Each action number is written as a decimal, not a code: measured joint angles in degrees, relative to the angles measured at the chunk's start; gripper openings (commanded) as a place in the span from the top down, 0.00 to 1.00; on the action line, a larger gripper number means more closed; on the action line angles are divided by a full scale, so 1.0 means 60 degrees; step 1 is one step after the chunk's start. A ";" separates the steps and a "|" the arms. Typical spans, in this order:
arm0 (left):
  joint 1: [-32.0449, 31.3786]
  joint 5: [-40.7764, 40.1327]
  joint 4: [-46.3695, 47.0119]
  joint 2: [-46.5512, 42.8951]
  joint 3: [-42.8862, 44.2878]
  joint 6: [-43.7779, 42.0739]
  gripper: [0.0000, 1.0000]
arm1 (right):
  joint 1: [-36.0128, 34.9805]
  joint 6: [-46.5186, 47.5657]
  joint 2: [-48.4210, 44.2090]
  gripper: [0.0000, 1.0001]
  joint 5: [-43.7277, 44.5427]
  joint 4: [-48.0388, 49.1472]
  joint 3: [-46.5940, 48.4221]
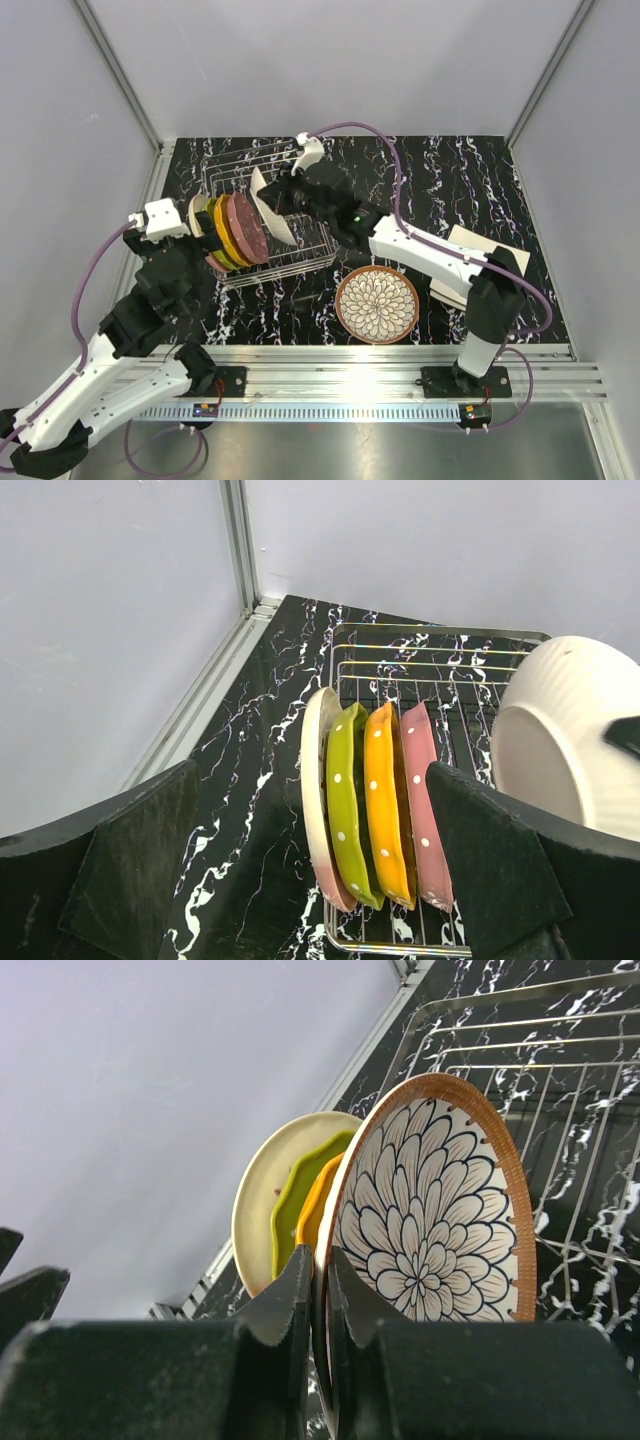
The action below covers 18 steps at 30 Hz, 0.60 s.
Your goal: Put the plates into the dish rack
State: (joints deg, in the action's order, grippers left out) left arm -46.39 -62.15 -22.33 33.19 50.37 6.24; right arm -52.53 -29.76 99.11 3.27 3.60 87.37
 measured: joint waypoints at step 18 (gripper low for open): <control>0.0000 0.0007 0.0025 0.0069 -0.0004 -0.0036 0.01 | 0.0080 -0.1508 0.1373 1.00 0.0047 0.1708 0.0408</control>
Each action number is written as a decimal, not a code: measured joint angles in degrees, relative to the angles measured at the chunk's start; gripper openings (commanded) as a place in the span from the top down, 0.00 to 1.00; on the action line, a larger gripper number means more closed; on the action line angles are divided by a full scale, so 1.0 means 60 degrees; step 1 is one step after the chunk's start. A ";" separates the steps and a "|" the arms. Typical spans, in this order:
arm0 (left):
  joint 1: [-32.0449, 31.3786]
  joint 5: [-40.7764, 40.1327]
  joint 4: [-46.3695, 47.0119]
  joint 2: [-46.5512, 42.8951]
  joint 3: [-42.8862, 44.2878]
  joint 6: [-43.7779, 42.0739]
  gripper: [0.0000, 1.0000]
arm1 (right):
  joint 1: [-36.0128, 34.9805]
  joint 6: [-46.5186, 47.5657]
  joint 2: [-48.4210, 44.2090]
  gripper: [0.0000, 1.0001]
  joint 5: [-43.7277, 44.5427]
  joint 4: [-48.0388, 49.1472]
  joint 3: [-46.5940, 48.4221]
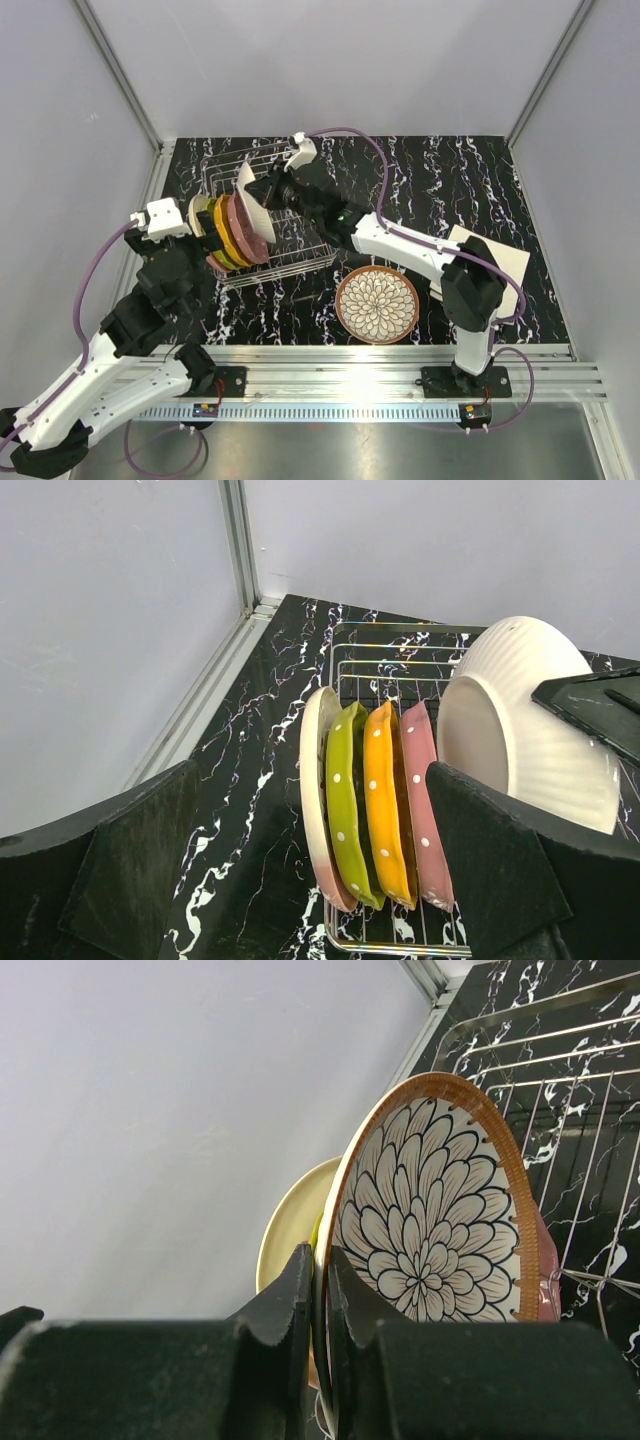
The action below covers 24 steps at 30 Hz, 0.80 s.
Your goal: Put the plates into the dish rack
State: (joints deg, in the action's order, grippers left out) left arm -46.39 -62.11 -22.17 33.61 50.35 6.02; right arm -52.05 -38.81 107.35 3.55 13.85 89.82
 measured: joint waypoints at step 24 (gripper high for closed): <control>0.0066 0.0062 0.0000 0.0000 0.0000 0.0000 0.01 | 0.0051 -0.0291 0.0375 1.00 0.0437 -0.0018 0.0346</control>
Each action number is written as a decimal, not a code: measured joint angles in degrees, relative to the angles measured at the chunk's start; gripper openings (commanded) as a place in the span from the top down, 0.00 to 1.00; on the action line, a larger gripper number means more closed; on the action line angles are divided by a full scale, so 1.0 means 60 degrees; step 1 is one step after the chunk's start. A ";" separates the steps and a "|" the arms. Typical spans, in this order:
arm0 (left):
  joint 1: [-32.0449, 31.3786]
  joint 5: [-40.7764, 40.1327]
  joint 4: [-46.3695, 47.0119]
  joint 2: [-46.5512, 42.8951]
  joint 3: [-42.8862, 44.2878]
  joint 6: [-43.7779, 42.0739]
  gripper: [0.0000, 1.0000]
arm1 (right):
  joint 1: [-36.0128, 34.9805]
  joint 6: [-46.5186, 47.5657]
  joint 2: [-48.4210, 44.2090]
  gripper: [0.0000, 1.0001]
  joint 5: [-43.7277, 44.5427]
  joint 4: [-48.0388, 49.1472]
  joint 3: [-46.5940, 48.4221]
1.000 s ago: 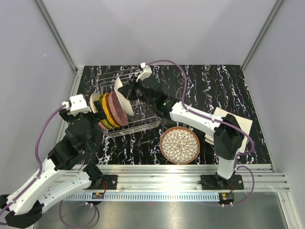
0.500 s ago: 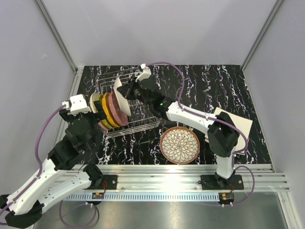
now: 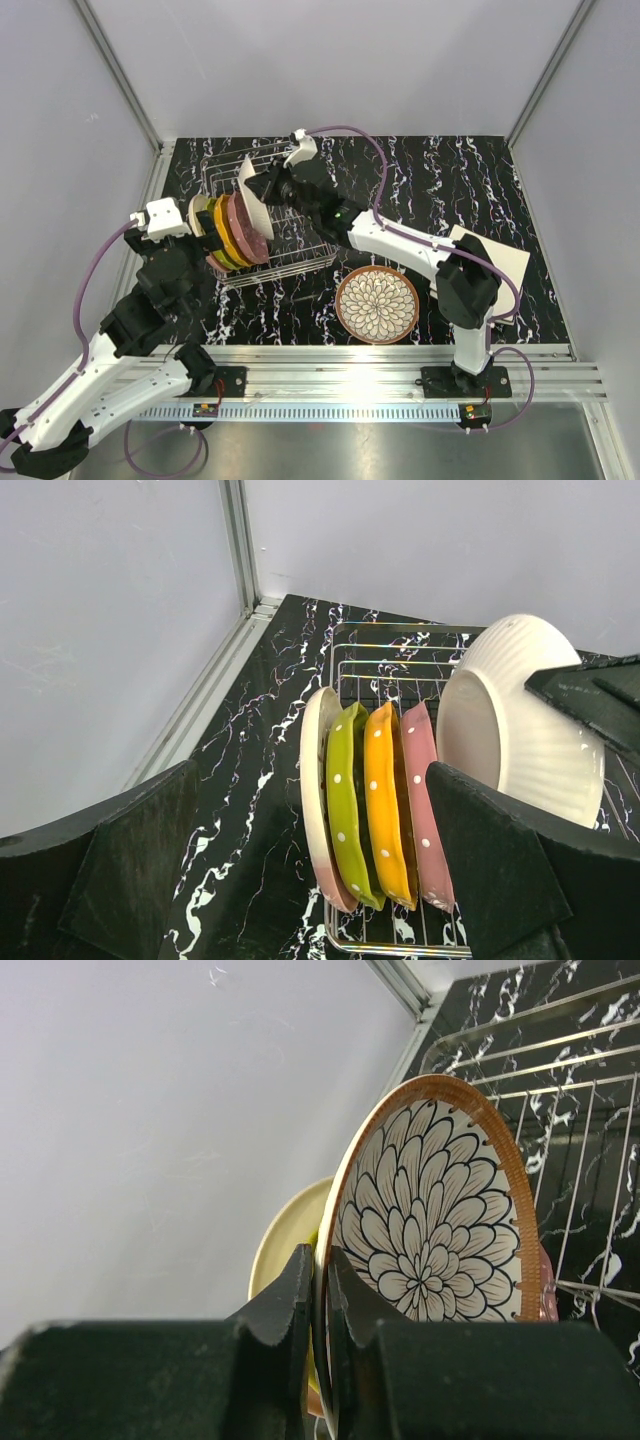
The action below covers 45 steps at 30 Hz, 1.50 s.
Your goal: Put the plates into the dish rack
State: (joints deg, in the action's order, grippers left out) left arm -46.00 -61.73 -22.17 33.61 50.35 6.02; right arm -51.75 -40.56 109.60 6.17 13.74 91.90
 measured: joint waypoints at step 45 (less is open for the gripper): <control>0.0149 0.0219 -0.0004 0.0073 0.0000 0.0007 0.01 | 0.0025 -0.0769 0.1115 0.86 0.0178 0.0517 0.0193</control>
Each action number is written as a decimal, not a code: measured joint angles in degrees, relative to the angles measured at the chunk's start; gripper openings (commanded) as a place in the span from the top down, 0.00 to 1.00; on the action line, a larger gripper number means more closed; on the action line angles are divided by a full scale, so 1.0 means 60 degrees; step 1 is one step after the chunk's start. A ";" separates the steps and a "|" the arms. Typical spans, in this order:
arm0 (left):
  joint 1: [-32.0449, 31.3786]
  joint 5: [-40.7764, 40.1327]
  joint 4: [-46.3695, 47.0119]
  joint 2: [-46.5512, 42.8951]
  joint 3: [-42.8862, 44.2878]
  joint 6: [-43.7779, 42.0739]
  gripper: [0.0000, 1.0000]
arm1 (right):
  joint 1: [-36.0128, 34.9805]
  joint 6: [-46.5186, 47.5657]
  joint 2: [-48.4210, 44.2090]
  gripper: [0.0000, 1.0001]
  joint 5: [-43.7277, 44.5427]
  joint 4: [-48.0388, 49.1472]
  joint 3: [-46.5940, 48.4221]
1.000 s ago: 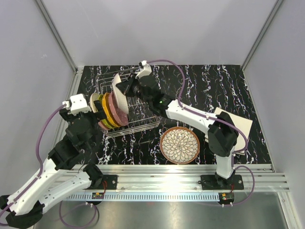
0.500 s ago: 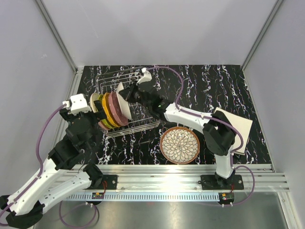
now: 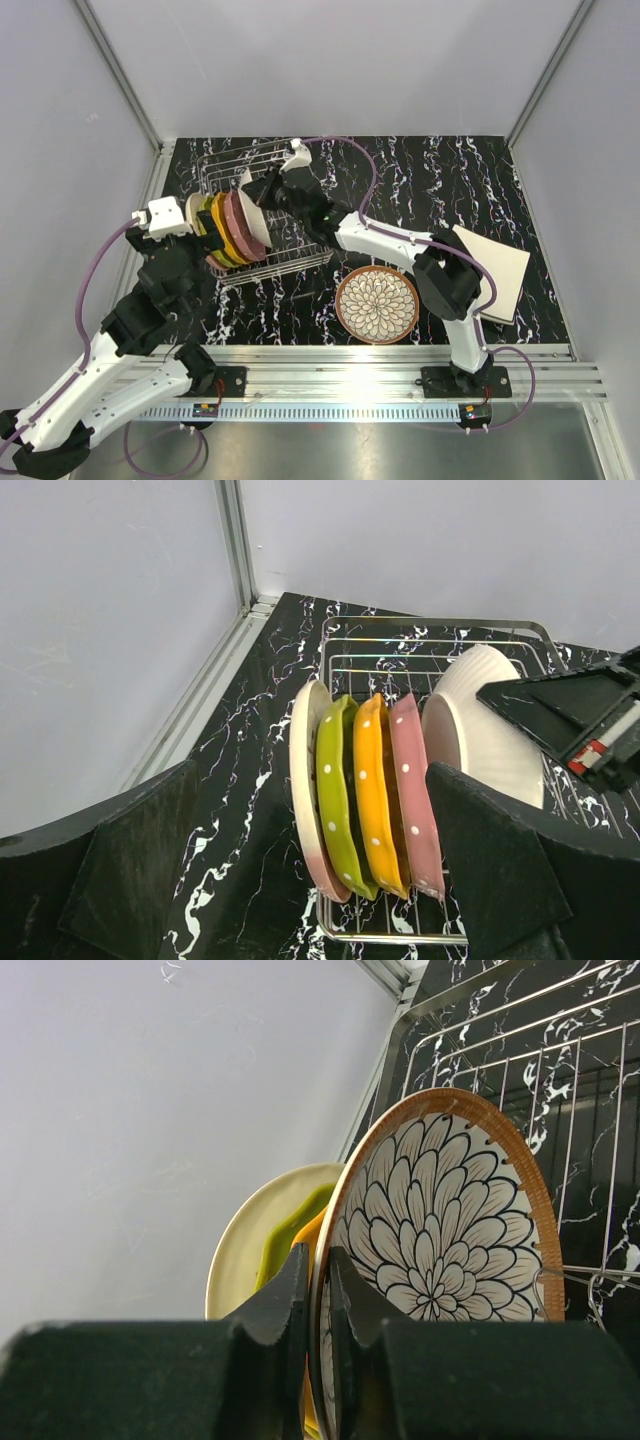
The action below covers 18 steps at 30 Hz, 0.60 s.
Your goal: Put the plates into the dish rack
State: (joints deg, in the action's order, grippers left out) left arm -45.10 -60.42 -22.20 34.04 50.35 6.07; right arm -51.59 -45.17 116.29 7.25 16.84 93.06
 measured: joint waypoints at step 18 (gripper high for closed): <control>0.0018 0.0117 -0.0007 0.0044 0.0000 0.0004 0.01 | -0.0025 0.0109 0.0379 0.64 -0.0142 -0.0149 -0.0222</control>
State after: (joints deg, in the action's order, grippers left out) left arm -44.99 -59.72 -22.24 34.30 50.35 6.09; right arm -51.75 -44.51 118.56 6.39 15.94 91.72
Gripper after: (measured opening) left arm 0.987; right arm 0.284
